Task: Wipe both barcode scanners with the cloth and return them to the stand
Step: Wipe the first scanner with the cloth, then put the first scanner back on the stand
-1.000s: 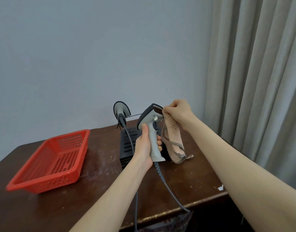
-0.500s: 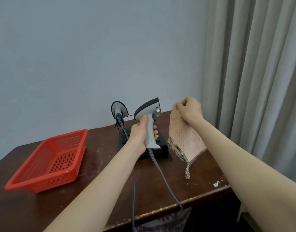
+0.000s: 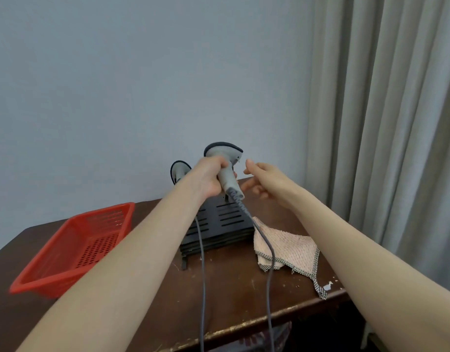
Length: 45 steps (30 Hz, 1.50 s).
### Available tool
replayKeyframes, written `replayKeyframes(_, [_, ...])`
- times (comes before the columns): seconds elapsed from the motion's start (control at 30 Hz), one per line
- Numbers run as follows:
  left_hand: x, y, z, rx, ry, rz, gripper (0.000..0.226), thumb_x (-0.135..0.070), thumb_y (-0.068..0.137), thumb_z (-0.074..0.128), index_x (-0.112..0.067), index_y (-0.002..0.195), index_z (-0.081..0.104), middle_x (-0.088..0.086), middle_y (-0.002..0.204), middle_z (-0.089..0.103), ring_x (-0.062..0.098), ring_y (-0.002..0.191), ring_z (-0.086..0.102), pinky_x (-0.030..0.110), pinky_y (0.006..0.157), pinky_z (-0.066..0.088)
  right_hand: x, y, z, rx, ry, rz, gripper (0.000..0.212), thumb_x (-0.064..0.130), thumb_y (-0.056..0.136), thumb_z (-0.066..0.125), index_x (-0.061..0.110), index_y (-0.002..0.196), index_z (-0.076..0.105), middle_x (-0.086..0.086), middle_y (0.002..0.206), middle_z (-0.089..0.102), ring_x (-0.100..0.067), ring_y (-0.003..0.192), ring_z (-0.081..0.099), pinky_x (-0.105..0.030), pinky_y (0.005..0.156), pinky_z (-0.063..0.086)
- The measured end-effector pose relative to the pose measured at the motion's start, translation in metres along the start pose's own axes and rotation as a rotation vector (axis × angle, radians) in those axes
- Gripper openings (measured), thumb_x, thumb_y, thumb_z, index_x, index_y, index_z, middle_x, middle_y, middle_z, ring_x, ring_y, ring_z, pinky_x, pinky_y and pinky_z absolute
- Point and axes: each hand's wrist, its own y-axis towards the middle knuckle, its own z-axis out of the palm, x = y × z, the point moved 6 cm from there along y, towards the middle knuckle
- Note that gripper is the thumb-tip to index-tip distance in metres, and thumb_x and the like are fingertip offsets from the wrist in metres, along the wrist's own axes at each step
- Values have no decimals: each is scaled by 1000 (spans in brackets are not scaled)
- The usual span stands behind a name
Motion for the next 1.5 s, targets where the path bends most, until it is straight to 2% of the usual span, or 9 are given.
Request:
replayKeyframes(0.07, [-13,4,2,3,-10,-4,34,4,89,39,4,122,41,18,117,52,29,99,56,49,89,49,15,-1,9,55,16,-39,39,55,94,45,18,102,56,-2,76,66,-7,46,44,-17,39,31])
replayKeyframes(0.27, [-30,4,15,70,-79,11,31,7,88,36,3,119,36,22,115,44,33,94,53,45,81,47,38,8,16,19,-110,-85,38,41,85,67,16,112,57,2,67,64,-2,37,44,-16,38,35])
replayKeyframes(0.43, [-37,20,9,193,-134,77,16,7,88,36,0,89,50,23,97,57,30,81,58,40,81,50,54,26,10,-143,-68,-73,19,26,87,52,9,83,60,-7,63,61,-13,45,53,-20,43,38])
replayKeyframes(0.53, [-25,44,-12,27,147,208,25,6,90,41,-1,107,58,18,118,55,25,102,55,35,89,50,50,45,5,-222,-75,-65,28,35,76,46,10,66,56,-22,79,72,-30,68,63,-40,66,55])
replayKeyframes(0.63, [-2,67,-28,-166,657,305,54,-4,90,52,1,141,35,14,136,48,27,120,50,34,99,43,40,57,0,-258,-119,-49,33,34,73,42,8,60,57,-20,77,73,-31,73,63,-43,83,53])
replayKeyframes(0.77, [30,97,-24,-226,965,338,66,-14,82,64,1,137,30,13,133,46,30,116,49,33,82,42,27,74,2,-293,-123,-46,31,37,71,42,8,68,54,-24,85,71,-25,69,57,-43,81,52])
replayKeyframes(0.97, [53,136,-21,-348,1059,360,95,-28,79,74,-6,148,14,9,151,29,23,140,26,38,106,36,13,98,3,-296,-159,-31,25,27,88,45,7,82,58,-17,84,69,-23,73,55,-34,71,46])
replayKeyframes(1.13, [64,149,-20,-419,995,329,60,-27,83,71,-6,131,41,9,135,44,28,120,49,37,85,45,8,104,2,-272,-179,-64,40,32,91,52,11,124,57,-2,95,61,-17,83,59,-34,81,50])
replayKeyframes(1.5, [64,146,-24,-419,1032,423,25,-23,93,56,-2,105,49,13,109,59,31,99,60,35,69,45,4,113,21,-213,-336,-96,40,37,89,52,15,121,56,-7,100,66,-20,84,62,-30,68,46])
